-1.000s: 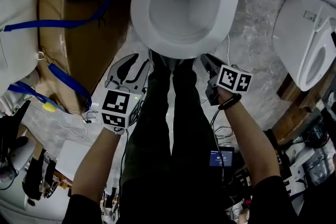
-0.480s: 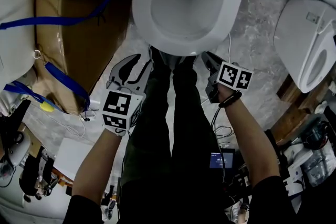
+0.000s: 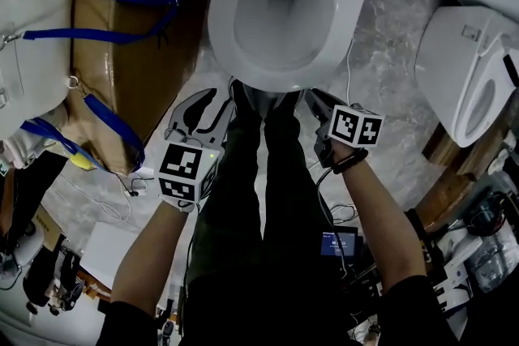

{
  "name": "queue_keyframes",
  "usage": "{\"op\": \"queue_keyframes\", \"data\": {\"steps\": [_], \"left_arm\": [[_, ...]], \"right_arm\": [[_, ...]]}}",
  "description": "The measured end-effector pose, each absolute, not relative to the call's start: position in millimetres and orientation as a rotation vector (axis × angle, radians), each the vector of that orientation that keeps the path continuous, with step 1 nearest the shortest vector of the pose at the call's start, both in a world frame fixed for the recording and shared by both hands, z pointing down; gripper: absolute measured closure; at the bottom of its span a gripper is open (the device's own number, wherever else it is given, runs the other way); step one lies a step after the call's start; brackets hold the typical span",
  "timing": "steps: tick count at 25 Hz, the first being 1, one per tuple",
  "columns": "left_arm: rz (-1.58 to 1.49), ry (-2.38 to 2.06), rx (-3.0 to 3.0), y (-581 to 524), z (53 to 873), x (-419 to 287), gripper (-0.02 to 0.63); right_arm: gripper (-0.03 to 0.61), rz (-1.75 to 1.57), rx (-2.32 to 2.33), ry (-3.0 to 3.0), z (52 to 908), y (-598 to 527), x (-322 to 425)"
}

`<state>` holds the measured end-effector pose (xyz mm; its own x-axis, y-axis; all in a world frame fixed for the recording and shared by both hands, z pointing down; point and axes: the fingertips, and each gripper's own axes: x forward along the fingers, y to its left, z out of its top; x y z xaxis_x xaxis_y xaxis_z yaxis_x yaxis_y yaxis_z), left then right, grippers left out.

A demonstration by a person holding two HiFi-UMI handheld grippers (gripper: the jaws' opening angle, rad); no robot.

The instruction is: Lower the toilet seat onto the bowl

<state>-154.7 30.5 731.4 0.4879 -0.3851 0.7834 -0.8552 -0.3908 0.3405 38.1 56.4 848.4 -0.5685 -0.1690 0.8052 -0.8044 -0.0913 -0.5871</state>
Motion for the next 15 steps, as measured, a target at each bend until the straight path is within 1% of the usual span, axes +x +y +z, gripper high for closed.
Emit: {"op": "queue_keyframes", "data": {"steps": [6, 15], "left_arm": [[0.774, -1.033, 2.030, 18.5, 680.3, -140.9, 0.472], [0.716, -1.066, 2.119, -5.8, 587.9, -122.4, 0.472]], "right_arm": [[0.503, 1.618, 1.187, -1.824, 779.8, 17.9, 45.9], [0.511, 1.480, 1.413, -2.053, 646.0, -65.4, 72.3]]}}
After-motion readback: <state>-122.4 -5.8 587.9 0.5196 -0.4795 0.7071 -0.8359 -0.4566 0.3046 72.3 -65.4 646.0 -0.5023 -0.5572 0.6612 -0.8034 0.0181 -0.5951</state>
